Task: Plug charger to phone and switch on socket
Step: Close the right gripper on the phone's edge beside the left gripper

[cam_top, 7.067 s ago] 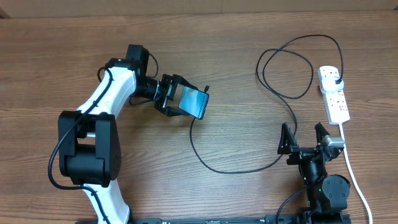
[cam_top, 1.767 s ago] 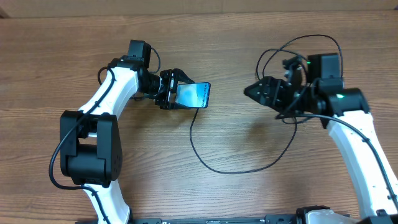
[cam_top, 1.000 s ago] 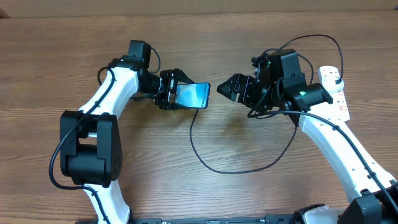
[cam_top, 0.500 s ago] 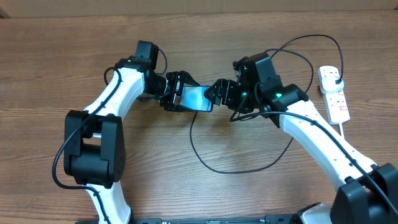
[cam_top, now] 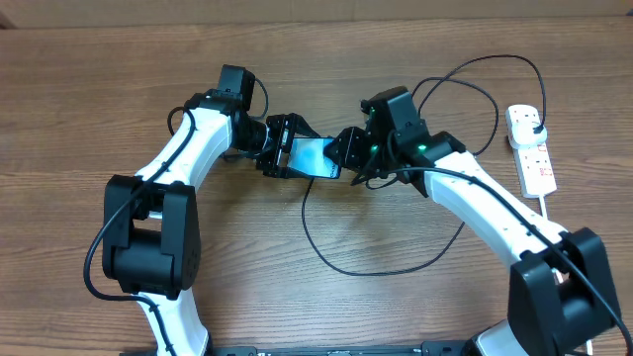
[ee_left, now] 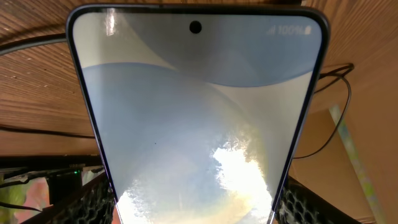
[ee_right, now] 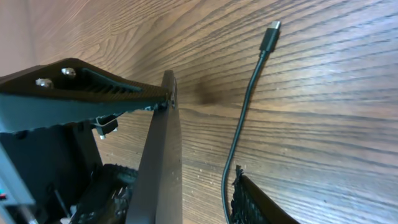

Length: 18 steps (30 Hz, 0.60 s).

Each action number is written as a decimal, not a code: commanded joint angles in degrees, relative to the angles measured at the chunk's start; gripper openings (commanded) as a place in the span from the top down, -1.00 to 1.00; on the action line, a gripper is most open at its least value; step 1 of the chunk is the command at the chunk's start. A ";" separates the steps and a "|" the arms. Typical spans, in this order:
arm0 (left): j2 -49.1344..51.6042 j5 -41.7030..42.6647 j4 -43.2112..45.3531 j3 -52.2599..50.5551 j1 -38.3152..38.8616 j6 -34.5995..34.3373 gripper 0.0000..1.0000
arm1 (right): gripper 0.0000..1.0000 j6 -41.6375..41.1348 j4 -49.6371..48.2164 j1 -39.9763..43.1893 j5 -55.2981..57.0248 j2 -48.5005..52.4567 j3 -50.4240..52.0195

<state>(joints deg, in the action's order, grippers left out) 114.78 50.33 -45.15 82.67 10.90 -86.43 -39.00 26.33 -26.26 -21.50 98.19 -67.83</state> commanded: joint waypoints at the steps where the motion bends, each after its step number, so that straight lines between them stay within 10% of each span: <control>1: 0.26 3.30 -0.04 1.44 0.44 1.09 -0.15 | 0.21 -0.22 -1.42 -1.05 0.94 1.07 -1.51; 18: 0.26 3.26 -0.02 1.44 0.44 0.68 -0.16 | 0.63 -0.72 -3.52 -3.41 1.84 1.07 -1.51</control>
<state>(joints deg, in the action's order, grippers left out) 114.78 50.94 -45.15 82.67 10.90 -86.43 -39.29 23.22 -29.36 -20.43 99.18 -67.85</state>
